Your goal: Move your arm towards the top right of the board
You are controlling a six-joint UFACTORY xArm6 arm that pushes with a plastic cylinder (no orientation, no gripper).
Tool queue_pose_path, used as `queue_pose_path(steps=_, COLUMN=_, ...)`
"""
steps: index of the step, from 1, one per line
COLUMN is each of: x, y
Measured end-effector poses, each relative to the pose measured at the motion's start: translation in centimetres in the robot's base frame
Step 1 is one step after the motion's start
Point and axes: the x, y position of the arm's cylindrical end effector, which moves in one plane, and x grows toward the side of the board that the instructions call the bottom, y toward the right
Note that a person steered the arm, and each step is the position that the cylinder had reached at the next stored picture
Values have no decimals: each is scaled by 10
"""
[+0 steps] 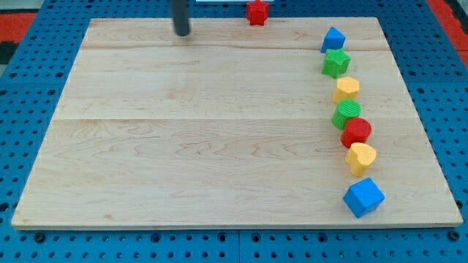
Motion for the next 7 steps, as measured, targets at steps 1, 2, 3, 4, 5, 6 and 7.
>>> queue_pose_path(steps=1, x=13, y=79)
queue_pose_path(steps=2, x=-8, y=166)
queue_pose_path(steps=3, x=-39, y=202)
queue_pose_path(steps=4, x=-40, y=200)
queue_pose_path(steps=5, x=-40, y=179)
queue_pose_path(steps=6, x=-39, y=55)
queue_pose_path(steps=7, x=-40, y=-45)
